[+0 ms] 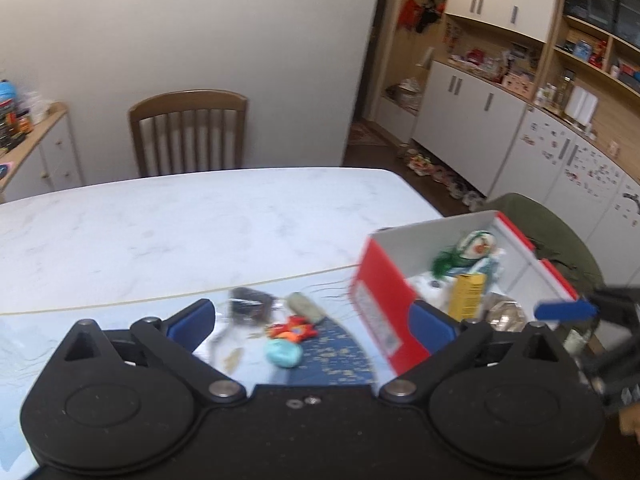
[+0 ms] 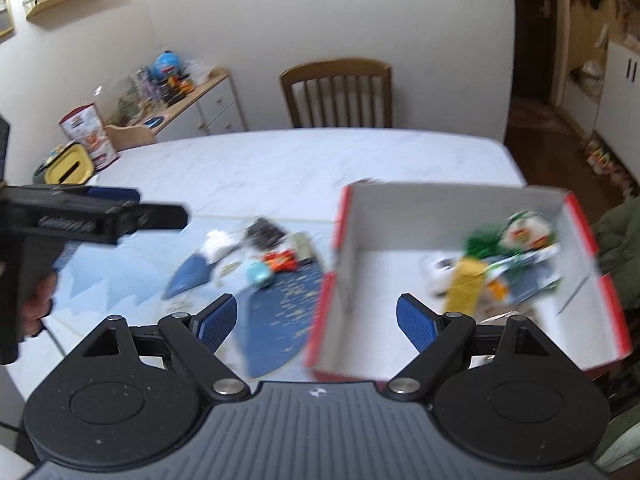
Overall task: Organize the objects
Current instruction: 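Withdraw both tools from the box back toward the table items, then grasp the green tube with the right tool while the left tool grasps the white bead bag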
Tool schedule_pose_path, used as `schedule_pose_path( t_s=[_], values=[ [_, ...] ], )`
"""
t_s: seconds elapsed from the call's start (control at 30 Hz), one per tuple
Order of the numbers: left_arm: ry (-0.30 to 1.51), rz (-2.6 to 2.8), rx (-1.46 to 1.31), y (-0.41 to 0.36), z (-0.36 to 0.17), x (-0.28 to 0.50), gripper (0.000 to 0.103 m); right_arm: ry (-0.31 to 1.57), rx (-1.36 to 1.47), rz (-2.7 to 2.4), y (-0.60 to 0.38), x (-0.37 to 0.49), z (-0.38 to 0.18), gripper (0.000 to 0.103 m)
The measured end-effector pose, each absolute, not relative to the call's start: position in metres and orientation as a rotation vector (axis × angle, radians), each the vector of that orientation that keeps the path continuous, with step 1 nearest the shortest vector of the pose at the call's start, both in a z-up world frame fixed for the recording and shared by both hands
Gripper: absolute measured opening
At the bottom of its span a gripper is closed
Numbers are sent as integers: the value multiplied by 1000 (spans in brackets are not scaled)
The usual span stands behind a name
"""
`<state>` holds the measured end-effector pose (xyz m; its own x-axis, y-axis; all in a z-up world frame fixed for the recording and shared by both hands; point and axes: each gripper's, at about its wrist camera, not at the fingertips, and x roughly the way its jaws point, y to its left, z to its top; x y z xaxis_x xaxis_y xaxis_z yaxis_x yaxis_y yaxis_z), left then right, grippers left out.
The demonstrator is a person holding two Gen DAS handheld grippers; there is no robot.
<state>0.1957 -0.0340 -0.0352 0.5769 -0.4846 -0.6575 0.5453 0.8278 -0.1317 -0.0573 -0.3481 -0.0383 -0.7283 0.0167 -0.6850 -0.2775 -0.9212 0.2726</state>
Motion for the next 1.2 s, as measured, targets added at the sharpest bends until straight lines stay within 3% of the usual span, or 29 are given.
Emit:
schedule_pose_path(
  t_s=[0.57,1.2],
  values=[
    [899,-508,17,39,-109,271,103,575,-1310,2630,-440,-122,-85,87],
    [911,-576,127,18,-156,307,103,629,-1632,2474,-502,-175,-136,87]
  ],
)
